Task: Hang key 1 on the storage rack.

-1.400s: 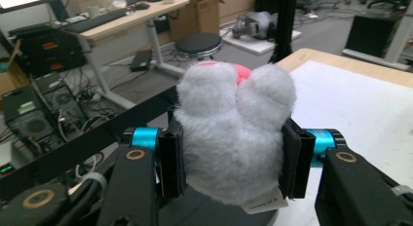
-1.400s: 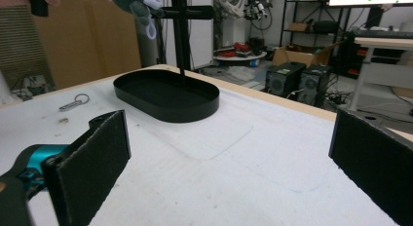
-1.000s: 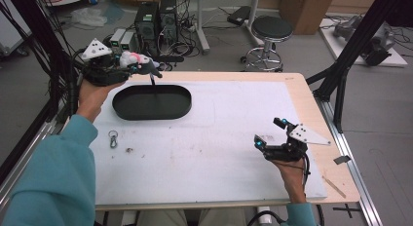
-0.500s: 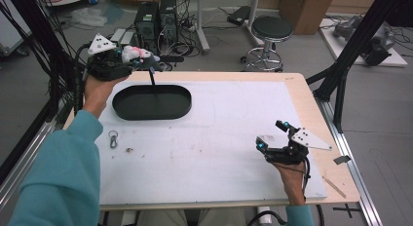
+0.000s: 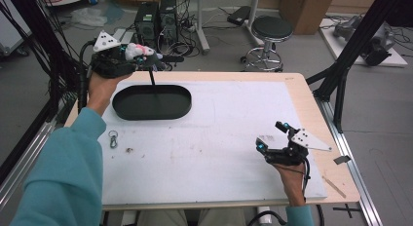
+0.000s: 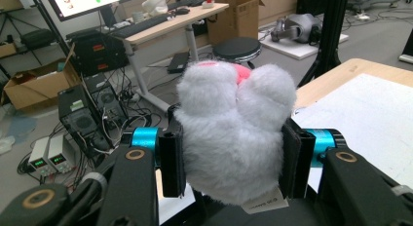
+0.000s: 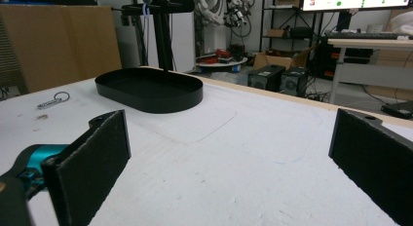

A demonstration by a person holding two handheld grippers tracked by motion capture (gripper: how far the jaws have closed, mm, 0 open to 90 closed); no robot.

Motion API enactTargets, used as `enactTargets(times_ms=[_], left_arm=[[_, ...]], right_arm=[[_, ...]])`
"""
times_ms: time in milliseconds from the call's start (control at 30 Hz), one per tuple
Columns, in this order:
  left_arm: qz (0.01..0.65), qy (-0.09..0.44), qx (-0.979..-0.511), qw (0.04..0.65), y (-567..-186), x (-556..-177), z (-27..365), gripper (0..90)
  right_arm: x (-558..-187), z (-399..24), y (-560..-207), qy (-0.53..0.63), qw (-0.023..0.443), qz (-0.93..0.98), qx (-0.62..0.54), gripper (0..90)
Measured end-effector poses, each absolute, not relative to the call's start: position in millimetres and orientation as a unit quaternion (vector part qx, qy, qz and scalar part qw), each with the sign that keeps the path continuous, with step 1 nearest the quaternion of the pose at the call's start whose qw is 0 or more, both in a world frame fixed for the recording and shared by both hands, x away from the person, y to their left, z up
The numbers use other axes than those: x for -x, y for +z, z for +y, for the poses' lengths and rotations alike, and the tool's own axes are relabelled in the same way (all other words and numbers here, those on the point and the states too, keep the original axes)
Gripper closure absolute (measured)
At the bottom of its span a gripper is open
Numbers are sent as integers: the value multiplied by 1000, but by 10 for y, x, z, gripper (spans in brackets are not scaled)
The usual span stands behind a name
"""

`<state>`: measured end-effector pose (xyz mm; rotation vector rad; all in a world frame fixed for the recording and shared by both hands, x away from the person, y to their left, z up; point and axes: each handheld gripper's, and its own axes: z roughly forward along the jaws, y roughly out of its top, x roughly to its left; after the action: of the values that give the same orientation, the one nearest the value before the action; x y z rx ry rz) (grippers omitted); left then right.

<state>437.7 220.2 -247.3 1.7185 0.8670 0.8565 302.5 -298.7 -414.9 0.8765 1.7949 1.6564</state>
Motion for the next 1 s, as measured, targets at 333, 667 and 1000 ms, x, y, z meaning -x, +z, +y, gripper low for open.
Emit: enactTargets(times_ms=[333, 667, 1000], left_arm=[[359, 356, -705, 497, -2457, -4374, 2191, 544], [357, 362, -701, 500, -2401, -4444, 2087, 544], [355, 342, -712, 501, -2486, -4464, 1937, 544]], right_arm=[[-3016, -2973, -4153, 613, 269, 666, -330, 6], [-3001, -2961, -4183, 608, 277, 670, -324, 6], [-2994, -2993, -4201, 610, 277, 668, -325, 6]])
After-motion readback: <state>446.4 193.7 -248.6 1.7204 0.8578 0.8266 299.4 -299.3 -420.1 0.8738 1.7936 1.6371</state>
